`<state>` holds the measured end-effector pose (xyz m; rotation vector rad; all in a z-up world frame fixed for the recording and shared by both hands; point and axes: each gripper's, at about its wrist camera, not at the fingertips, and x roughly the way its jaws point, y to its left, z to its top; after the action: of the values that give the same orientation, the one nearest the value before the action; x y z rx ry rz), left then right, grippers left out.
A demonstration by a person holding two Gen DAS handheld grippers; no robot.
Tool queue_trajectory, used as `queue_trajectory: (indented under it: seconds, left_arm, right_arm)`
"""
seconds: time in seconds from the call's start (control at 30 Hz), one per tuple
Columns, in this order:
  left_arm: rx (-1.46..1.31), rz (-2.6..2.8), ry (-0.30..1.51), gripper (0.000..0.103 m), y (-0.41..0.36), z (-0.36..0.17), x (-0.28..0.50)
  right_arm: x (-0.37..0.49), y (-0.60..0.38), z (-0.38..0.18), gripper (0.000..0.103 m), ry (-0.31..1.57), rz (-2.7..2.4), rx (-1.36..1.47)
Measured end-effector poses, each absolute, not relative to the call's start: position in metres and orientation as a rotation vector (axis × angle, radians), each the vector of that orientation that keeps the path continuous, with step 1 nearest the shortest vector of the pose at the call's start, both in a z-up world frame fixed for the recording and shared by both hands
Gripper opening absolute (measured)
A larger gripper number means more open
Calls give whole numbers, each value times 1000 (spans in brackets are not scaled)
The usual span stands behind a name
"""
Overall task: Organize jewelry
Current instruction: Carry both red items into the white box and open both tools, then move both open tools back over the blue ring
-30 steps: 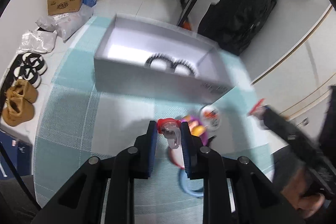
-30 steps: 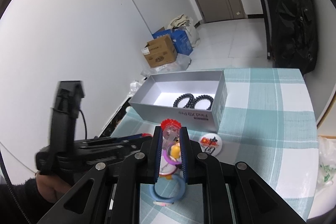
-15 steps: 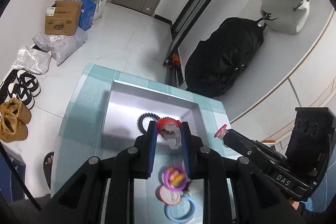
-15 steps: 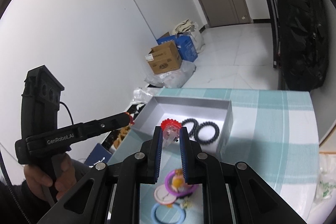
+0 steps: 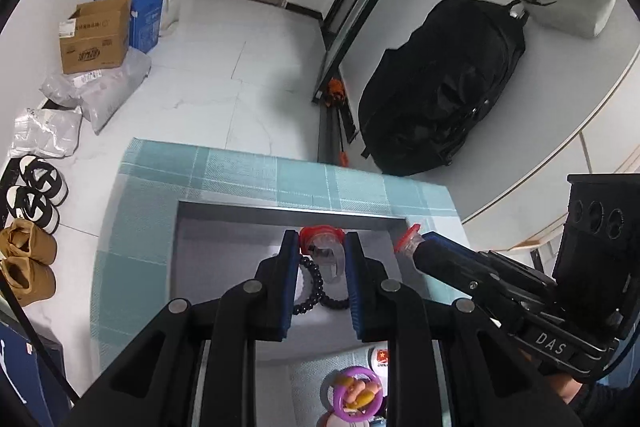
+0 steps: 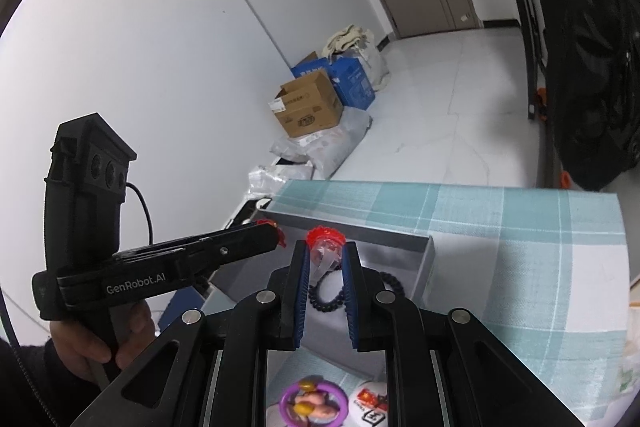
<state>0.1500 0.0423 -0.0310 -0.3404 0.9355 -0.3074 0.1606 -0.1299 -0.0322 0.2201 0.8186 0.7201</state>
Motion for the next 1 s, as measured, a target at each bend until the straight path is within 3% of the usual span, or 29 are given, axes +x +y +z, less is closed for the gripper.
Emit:
queue_trajectory:
  seconds: [0.2,0.23,0.3,0.37,0.47,0.53,0.67,1.0]
  left_arm:
    - [-324,-311,985,20,35,-44,162]
    - [-312,-310,988,22,35,-43,162]
    - [-307,-322,973,42,34,-39,161]
    - [-322,-326,947,57,37,-36,157]
    - [-330,-311,927,57,40,-33,154]
    - [-329,-297,926,57,41,-33,153]
    - [-307,-269,908,58,41,-29,142]
    - [-170,-204,783,61,24,-2,91]
  right_arm:
    - [175,-128,-47,19,867,696,229]
    - [176,-129,-48,29,872,691,228]
    - [177,-133,-49,48,871,681,236]
    - [173,-137,-43,51,828,680,249]
    - [164,-145,-31,56,755,662,237]
    - [160,-152,-24,67,721,643,251]
    - [152,-162,-17,70,700,618,275]
    - [112,-179,14,91,575,515,197]
